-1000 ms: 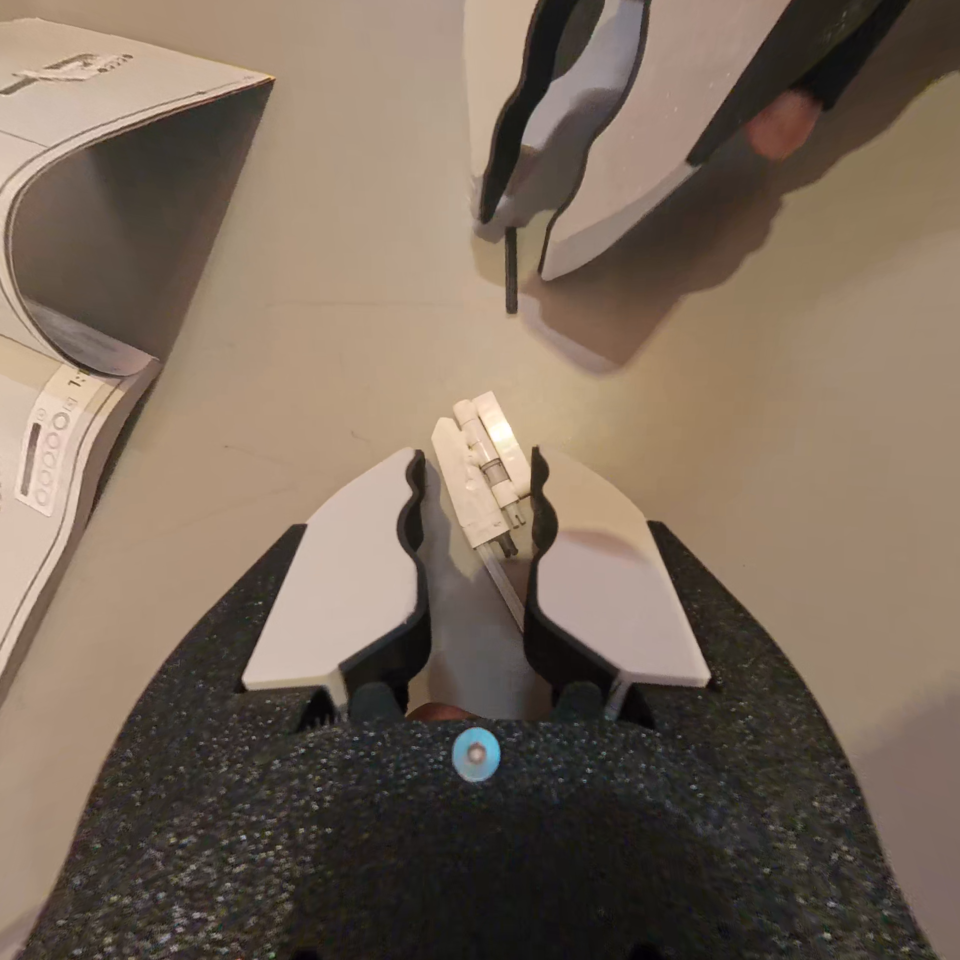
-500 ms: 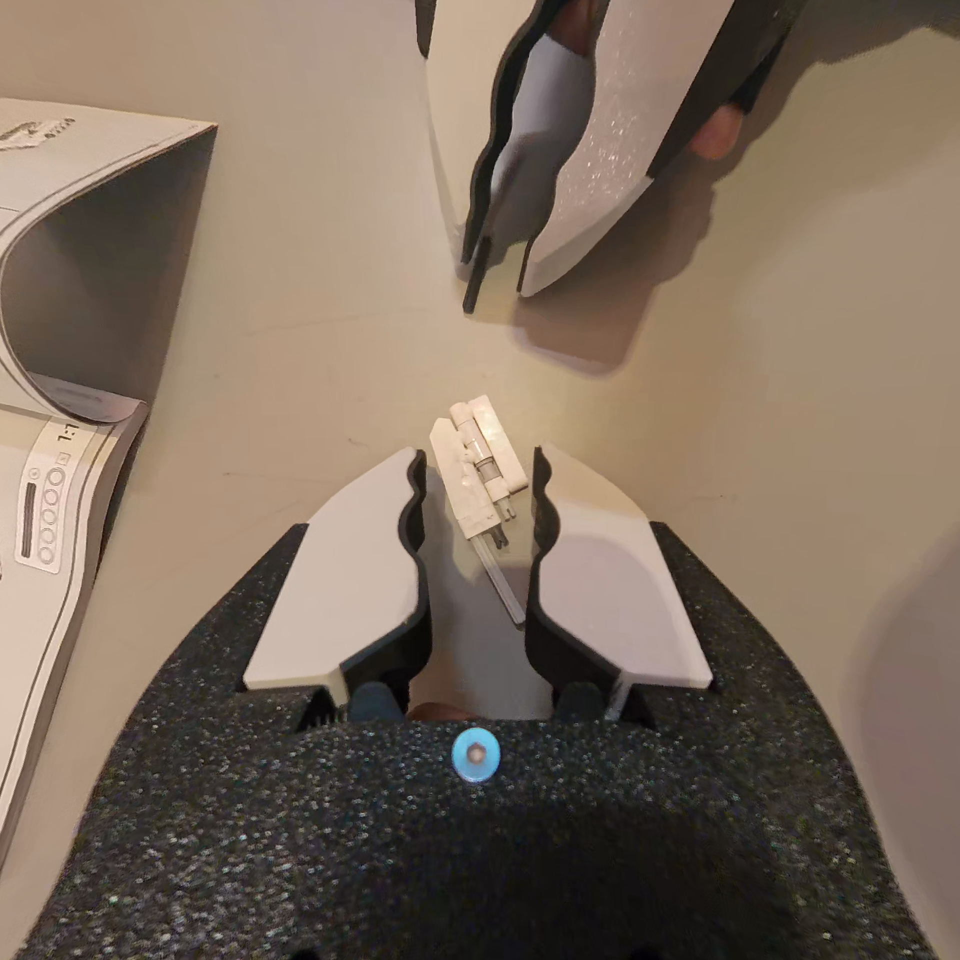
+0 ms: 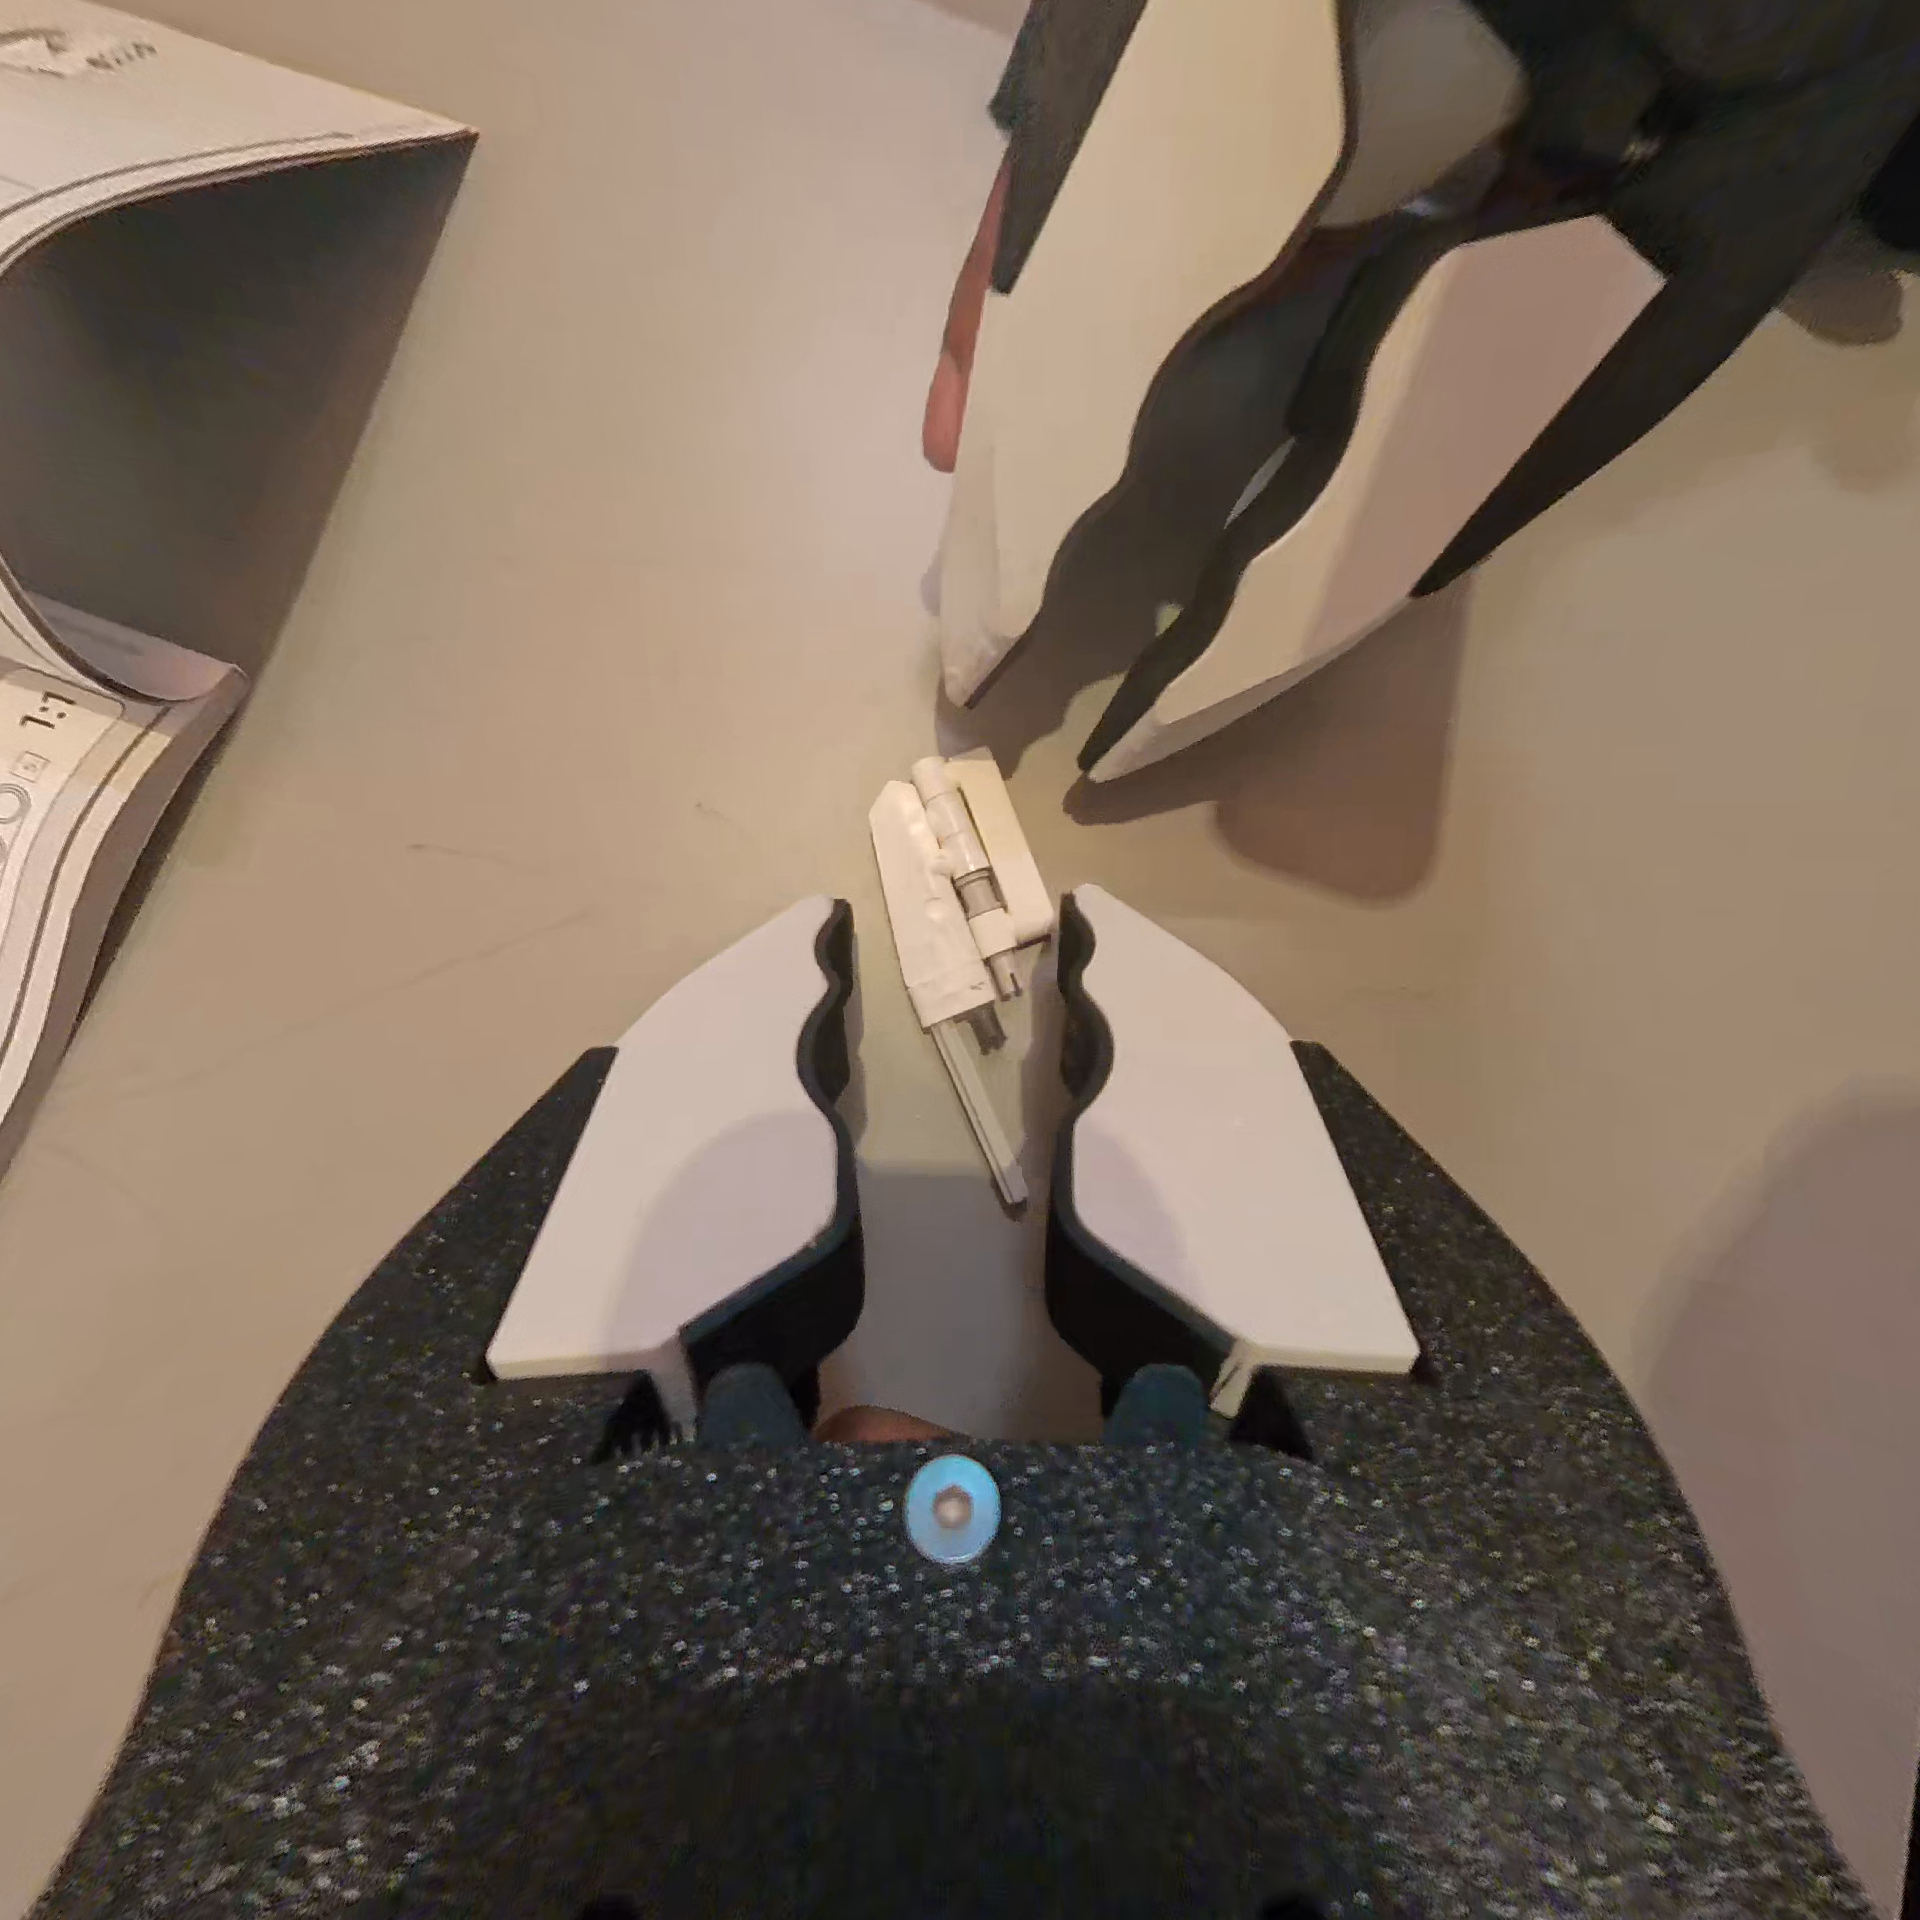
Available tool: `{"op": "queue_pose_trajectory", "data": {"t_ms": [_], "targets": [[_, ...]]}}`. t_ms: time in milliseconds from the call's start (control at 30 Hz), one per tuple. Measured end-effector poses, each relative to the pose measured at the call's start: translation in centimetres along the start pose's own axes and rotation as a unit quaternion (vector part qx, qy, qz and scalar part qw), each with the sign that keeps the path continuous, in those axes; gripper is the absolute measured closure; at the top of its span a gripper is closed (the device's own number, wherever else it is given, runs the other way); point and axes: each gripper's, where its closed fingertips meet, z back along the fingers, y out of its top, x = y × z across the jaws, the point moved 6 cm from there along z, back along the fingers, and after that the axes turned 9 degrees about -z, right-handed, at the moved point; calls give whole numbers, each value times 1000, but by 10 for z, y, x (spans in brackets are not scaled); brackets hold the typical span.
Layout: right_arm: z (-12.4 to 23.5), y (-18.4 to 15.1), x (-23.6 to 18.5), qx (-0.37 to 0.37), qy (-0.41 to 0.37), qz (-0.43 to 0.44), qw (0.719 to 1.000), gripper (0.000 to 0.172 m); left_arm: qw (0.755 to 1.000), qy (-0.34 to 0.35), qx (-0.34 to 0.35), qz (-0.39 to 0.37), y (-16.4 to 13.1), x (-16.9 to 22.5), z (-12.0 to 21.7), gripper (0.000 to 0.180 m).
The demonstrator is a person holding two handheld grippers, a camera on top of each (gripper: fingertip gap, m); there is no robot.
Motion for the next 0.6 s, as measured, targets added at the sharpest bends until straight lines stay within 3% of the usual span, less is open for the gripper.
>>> {"op": "queue_pose_trajectory", "data": {"t_ms": [400, 600], "targets": [[-7, 6, 5, 8, 9, 37, 999, 144, 997, 46, 33, -51, -6, 7, 6, 140], [-9, 3, 6, -7, 14, 26, 1000, 144, 999, 44, 26, 1, -7, 4, -2, 141]]}}
